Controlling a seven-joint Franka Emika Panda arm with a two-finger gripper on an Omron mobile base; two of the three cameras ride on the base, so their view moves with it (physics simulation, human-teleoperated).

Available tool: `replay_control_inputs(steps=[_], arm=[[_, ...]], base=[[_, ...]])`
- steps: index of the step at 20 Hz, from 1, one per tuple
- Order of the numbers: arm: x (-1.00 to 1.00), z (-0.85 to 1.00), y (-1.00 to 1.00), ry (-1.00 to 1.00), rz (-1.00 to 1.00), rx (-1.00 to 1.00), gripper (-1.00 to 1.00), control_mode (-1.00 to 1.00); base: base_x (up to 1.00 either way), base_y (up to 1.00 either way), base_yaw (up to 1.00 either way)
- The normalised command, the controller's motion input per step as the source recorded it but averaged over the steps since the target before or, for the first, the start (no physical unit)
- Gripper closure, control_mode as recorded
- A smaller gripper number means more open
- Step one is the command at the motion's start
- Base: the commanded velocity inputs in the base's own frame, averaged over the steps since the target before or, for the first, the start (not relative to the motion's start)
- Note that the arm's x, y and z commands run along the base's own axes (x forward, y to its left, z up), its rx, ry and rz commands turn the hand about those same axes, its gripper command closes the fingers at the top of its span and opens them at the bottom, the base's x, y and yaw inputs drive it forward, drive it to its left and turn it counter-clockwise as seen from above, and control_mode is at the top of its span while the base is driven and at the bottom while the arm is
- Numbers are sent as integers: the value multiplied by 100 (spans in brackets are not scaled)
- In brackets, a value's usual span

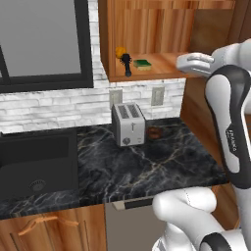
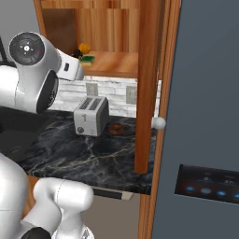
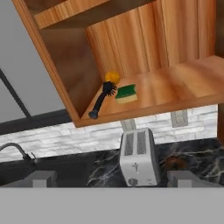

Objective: Pick the dish brush and sponge from the cabinet and place them on the counter.

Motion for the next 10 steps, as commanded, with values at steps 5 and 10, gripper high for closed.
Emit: replay_control_inputs(steps=[5,10], arm=[[46,-7,2,-9,2,-6,-100,-100],[56,-5,8,-1,0,-11,-100,-100]], base=[[0,0,0],[0,0,0]])
